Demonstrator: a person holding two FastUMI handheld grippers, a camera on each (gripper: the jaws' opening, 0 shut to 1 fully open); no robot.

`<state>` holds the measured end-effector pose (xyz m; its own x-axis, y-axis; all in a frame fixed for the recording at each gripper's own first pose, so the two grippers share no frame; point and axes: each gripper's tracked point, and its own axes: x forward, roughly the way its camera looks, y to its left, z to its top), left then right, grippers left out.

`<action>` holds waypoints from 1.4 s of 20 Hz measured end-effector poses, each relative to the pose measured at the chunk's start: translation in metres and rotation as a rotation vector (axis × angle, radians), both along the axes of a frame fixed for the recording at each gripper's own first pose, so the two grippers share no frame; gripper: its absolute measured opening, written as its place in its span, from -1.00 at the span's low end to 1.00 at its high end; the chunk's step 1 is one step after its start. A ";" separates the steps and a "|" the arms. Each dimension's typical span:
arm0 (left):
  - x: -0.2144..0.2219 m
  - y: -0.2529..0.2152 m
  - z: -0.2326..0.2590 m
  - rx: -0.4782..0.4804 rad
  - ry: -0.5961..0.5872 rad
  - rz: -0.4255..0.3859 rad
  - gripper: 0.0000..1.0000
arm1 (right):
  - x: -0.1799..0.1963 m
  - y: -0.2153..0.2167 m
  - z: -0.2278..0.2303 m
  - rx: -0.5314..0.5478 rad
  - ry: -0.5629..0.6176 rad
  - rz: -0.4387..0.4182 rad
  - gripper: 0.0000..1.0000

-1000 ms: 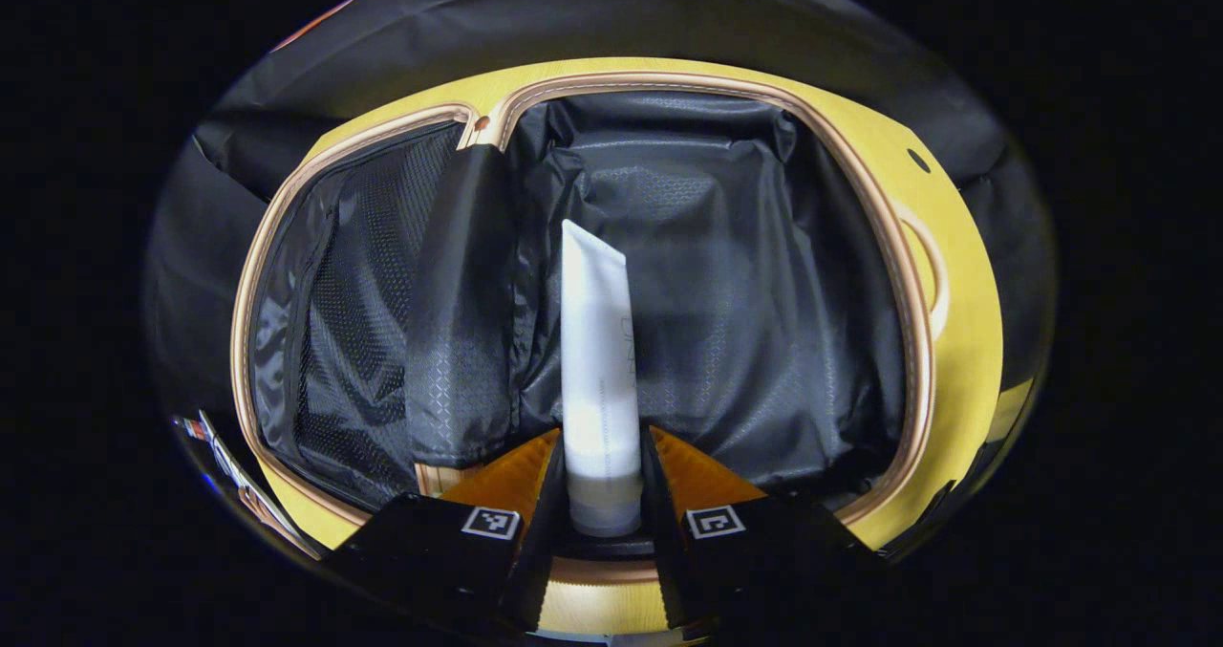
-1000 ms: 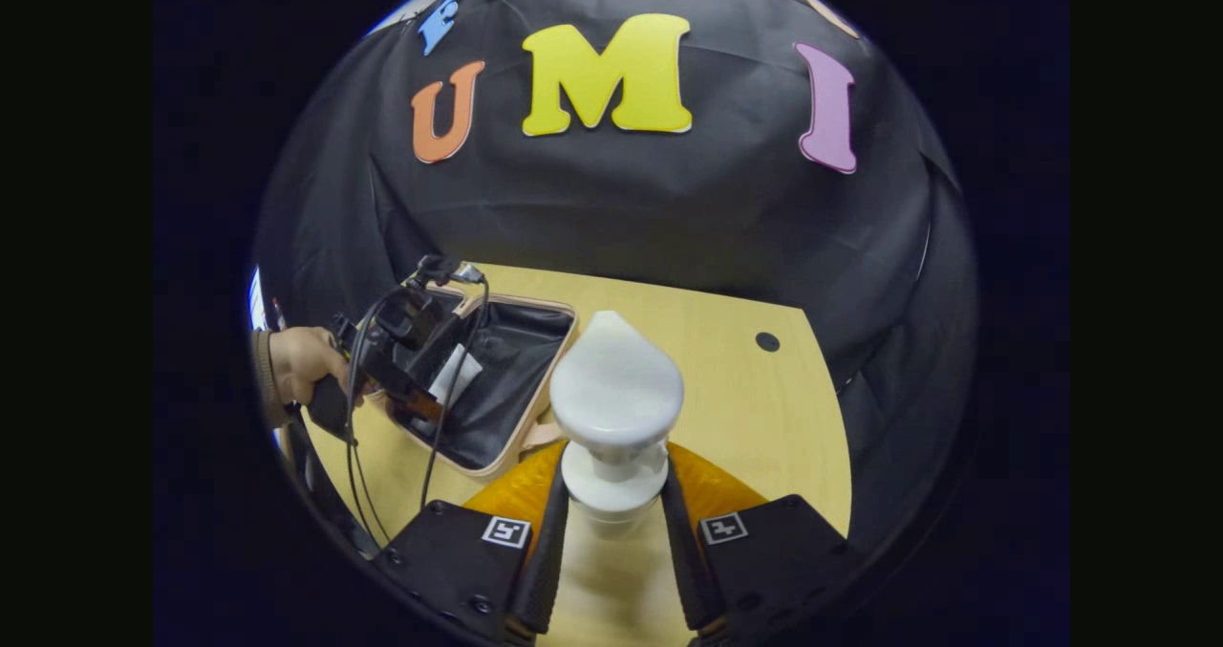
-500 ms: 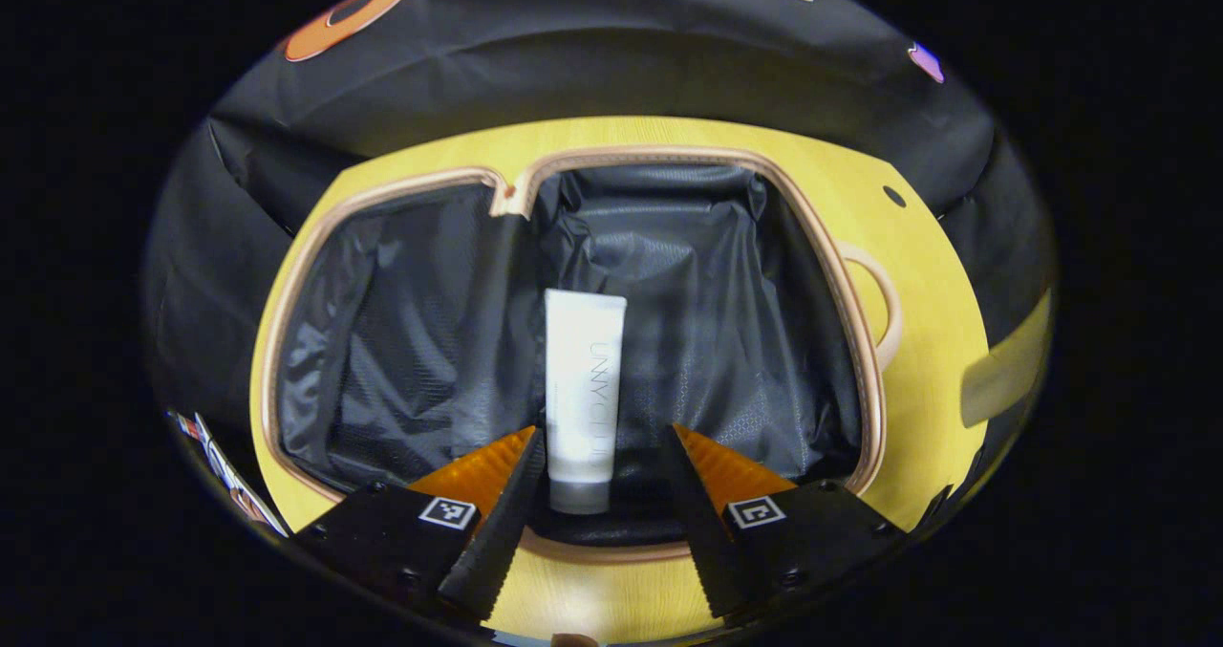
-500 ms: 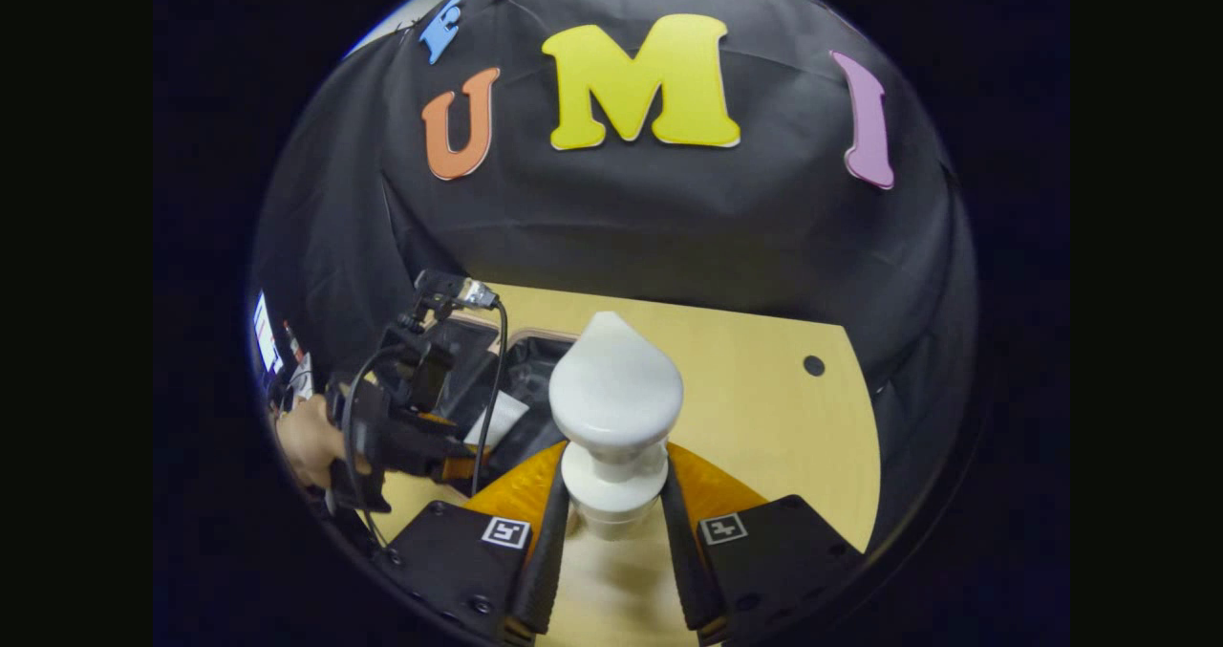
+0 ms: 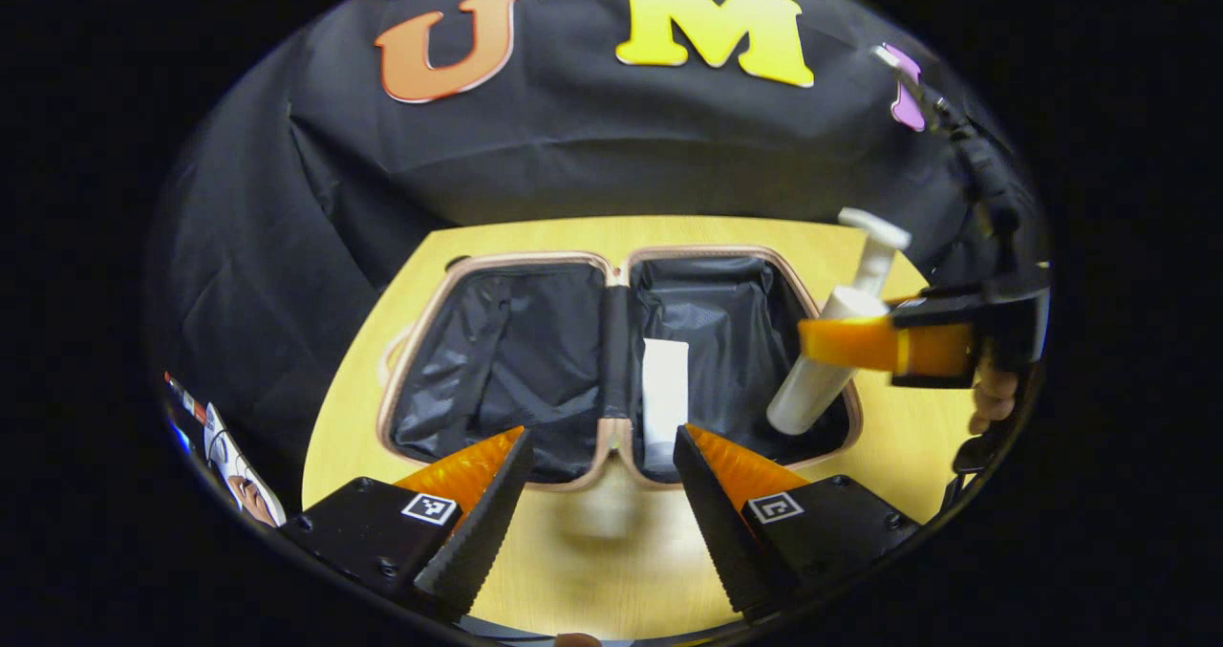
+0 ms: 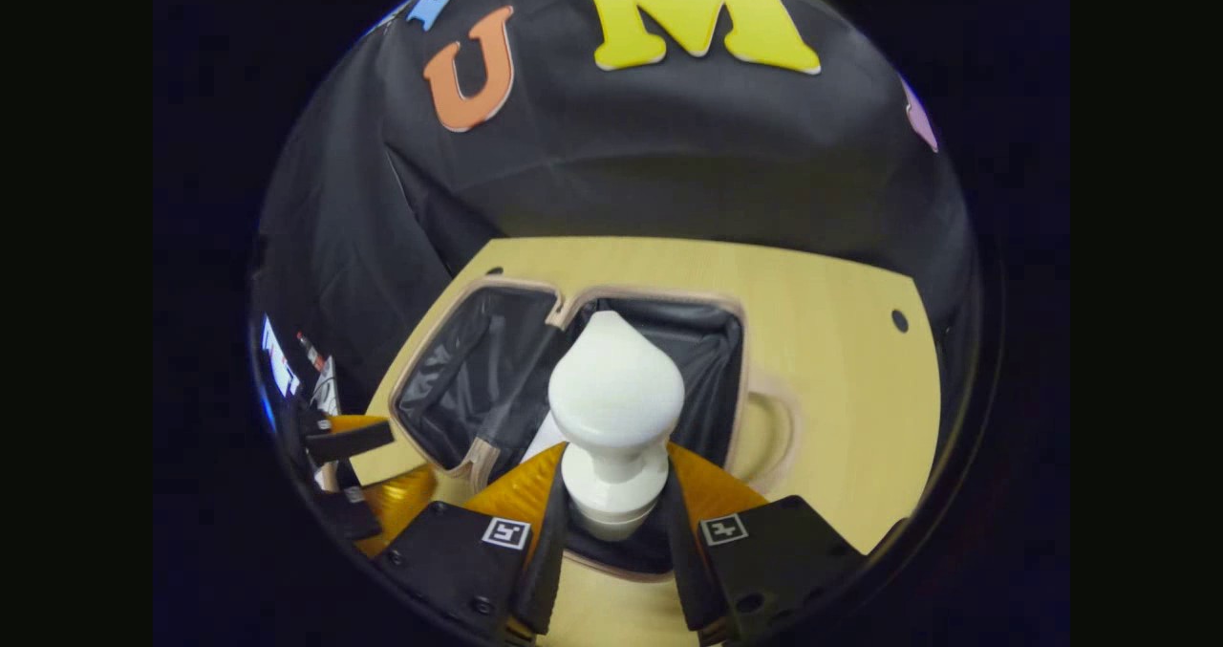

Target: First open the suitcase, pack the skin care products into it, and then close the suitcase.

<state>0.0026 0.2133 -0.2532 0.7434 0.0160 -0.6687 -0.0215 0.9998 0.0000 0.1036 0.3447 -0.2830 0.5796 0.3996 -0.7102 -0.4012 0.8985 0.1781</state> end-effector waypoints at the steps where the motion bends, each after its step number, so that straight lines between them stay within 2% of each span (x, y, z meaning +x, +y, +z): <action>1: -0.005 0.011 0.003 0.004 -0.038 0.018 0.89 | -0.001 0.003 -0.015 -0.028 0.027 -0.003 -0.05; 3: -0.013 0.032 0.016 0.002 -0.125 0.048 0.89 | -0.006 0.004 -0.036 -0.087 0.091 -0.008 -0.12; 4: -0.017 0.041 0.026 -0.001 -0.168 0.062 0.89 | 0.006 0.010 -0.033 -0.074 0.054 -0.028 -0.05; 7: -0.024 0.064 0.051 -0.036 -0.273 0.089 0.89 | 0.017 0.014 -0.034 -0.089 0.071 -0.039 -0.12; 10: -0.027 0.086 0.079 -0.044 -0.361 0.111 0.88 | 0.038 0.018 -0.041 -0.078 0.098 -0.107 -0.05; 13: -0.030 0.104 0.120 -0.032 -0.475 0.098 0.88 | 0.053 0.017 -0.059 -0.098 0.145 -0.163 -0.05; 14: -0.032 0.111 0.131 -0.016 -0.509 0.097 0.88 | 0.056 0.015 -0.067 -0.118 0.159 -0.180 -0.12; 16: -0.030 0.123 0.154 0.006 -0.565 0.095 0.88 | 0.059 0.012 -0.079 -0.149 0.178 -0.206 -0.06; 21: -0.027 0.144 0.197 -0.023 -0.704 0.078 0.87 | 0.060 0.008 -0.098 -0.195 0.207 -0.279 -0.09; 24: -0.019 0.173 0.201 -0.054 -0.725 0.124 0.87 | 0.060 0.013 -0.091 -0.184 0.181 -0.256 0.04; 25: -0.014 0.181 0.196 -0.092 -0.720 0.132 1.00 | 0.060 0.015 -0.084 -0.174 0.165 -0.245 0.05; 26: -0.007 0.192 0.185 -0.142 -0.708 0.137 0.73 | 0.060 0.015 -0.075 -0.170 0.143 -0.230 0.18; 27: -0.001 0.202 0.172 -0.200 -0.688 0.143 0.89 | 0.059 0.013 -0.062 -0.178 0.115 -0.220 0.31; 28: 0.006 0.215 0.160 -0.262 -0.665 0.160 0.89 | 0.057 0.011 -0.045 -0.174 0.079 -0.209 0.46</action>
<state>0.0090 0.4286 -0.0936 0.9955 0.0601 -0.0738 -0.0798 0.9499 -0.3022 0.1610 0.3554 -0.3284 0.5772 0.1453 -0.8036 -0.1946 0.9802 0.0375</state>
